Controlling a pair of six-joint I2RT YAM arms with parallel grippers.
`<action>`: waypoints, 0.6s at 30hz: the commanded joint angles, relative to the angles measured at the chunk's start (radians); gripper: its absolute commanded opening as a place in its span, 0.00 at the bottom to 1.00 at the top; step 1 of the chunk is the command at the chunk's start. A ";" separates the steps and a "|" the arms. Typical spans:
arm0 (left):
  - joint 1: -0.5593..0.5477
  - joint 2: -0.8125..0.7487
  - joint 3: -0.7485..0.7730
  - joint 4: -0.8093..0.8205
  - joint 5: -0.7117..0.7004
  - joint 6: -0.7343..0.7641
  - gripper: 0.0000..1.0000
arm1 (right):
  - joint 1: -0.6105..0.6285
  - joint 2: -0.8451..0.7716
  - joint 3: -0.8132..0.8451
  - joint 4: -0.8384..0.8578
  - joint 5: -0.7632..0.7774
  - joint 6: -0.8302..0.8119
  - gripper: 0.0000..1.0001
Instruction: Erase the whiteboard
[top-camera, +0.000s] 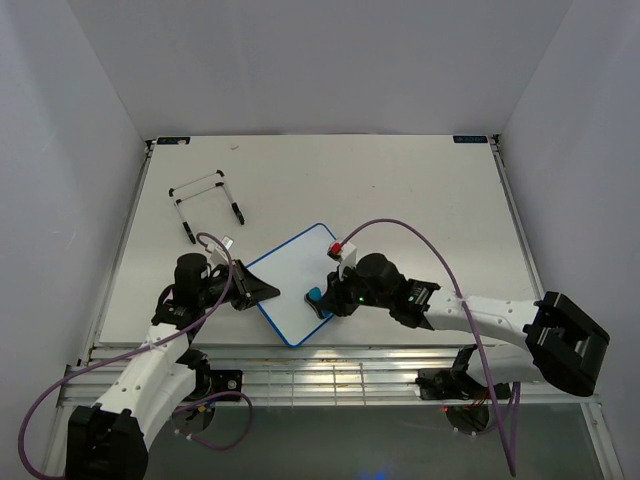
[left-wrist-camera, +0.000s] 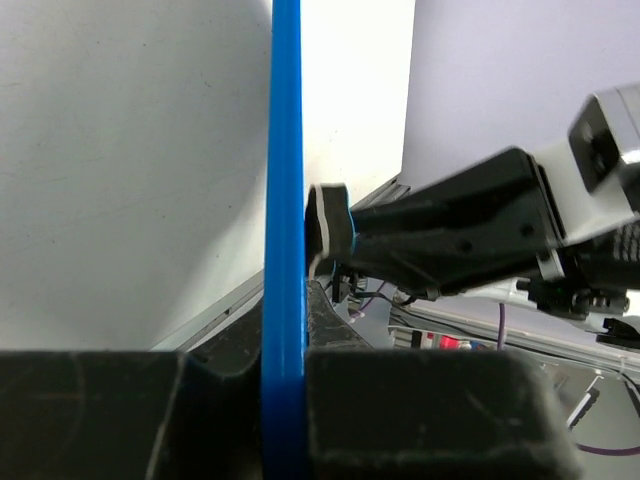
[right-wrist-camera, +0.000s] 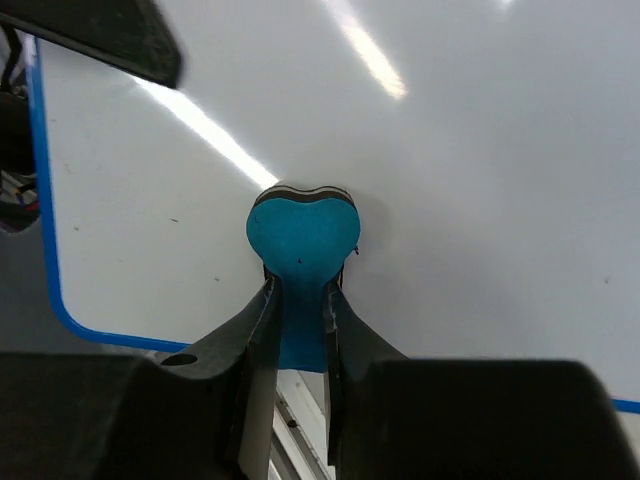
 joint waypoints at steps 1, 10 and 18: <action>-0.010 -0.024 0.009 0.085 0.060 -0.058 0.00 | 0.068 0.012 0.070 0.021 0.056 0.044 0.08; -0.010 -0.038 0.020 0.082 0.077 -0.061 0.00 | -0.023 0.012 -0.010 -0.047 0.211 -0.017 0.08; -0.010 -0.033 0.034 0.082 0.092 -0.060 0.00 | -0.230 0.046 -0.063 -0.010 0.127 -0.103 0.08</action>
